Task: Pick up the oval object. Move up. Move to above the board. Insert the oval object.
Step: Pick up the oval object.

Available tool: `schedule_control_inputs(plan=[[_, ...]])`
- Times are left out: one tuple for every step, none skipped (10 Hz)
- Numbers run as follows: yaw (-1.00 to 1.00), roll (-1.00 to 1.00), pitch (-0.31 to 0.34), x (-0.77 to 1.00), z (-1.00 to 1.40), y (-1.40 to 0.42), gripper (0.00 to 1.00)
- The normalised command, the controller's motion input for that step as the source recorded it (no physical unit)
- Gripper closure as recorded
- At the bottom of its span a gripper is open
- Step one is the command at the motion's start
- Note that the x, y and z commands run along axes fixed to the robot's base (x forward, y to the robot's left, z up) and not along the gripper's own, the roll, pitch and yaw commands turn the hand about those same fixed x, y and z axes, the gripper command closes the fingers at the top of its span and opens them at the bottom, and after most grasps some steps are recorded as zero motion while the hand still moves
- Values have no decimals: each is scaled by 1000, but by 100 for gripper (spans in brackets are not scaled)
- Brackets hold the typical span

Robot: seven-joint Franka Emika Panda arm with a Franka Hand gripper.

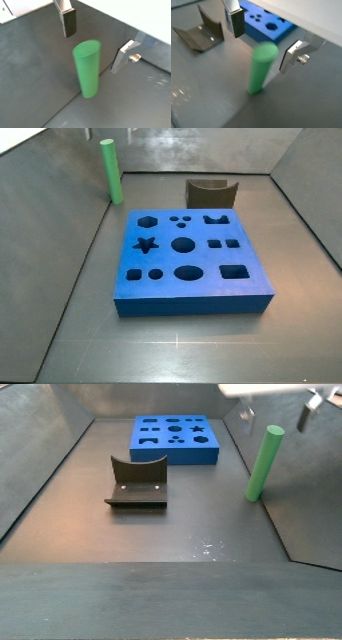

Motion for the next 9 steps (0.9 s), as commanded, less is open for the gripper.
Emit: schedule_control_inputs(plan=[[-9,0,-27,-349,-657,0,0],[-17,0,-11,-237,-669,0,0],[-3,21,0,23,0,0,0],[0,0,0,0,0,0,100],[0,0,0,0,0,0,100],[0,0,0,0,0,0,100],[0,0,0,0,0,0,100],[0,0,0,0,0,0,100],[0,0,0,0,0,0,100]])
